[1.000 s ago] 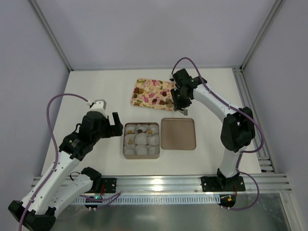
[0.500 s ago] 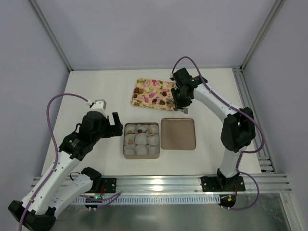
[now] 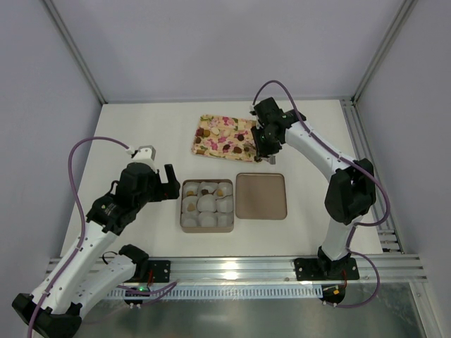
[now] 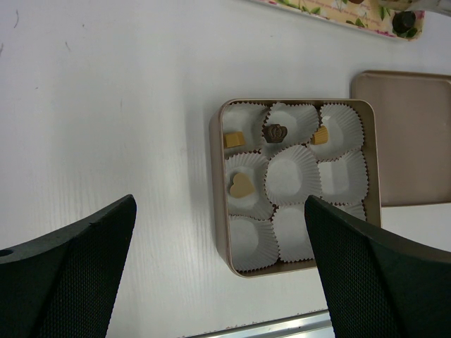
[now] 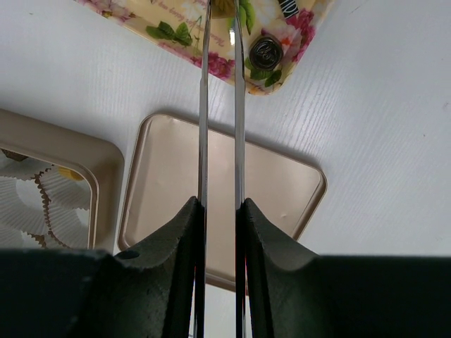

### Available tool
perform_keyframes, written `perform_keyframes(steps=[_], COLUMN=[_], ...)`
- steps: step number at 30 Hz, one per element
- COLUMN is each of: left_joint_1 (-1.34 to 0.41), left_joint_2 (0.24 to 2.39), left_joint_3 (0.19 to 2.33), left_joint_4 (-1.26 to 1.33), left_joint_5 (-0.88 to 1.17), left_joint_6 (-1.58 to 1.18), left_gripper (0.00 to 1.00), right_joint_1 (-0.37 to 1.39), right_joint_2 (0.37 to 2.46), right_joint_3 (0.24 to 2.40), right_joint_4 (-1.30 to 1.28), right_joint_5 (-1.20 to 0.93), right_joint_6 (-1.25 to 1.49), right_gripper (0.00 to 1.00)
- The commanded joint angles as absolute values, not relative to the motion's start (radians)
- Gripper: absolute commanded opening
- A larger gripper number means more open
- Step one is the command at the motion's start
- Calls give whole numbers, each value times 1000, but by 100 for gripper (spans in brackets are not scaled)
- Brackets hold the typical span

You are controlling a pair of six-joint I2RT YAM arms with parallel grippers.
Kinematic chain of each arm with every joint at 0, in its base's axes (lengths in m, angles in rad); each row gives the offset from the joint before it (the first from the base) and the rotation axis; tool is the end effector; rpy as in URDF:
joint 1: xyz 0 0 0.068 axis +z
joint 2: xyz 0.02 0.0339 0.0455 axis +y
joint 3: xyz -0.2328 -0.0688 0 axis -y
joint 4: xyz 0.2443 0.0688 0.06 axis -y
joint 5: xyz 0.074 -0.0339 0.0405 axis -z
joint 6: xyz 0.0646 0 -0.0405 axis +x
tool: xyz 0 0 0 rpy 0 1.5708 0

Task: Pack the chocolate

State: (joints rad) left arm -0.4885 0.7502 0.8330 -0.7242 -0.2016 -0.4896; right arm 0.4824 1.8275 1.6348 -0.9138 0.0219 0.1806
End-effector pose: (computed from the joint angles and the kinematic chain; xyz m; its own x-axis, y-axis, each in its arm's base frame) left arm 0.1811 -0.0816 0.2701 -0.6159 -0.1945 -0.7635 0.0323 0.9620 -0.2711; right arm 0.3483 0.1808 0.2269 -0.8610 -0.2481 -0.4440 -0.3054 0.9502 0.0612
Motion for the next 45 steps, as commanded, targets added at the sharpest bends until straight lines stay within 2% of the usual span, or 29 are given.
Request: perform_keyframes(steps=[1,32,45], left_joint_1=[-485,-485,-485], left_joint_2=[736,739,739], left_joint_3=[831,831,831], left_joint_4=[-721,-721,-719], left_joint_5=[-215,-212,-212], left_joint_6=[-489,-492,-491], left_gripper=[100,100,100], right_joint_1=[480,485,613], right_joint_2=[1769,1678,1531], right_joint_3=[1687,1640,1525], right_joint_4=[-908,-880,-882], right_joint_5=[32,-92,-89], right_joint_6=[187,209,238], right_gripper=[31,29,29])
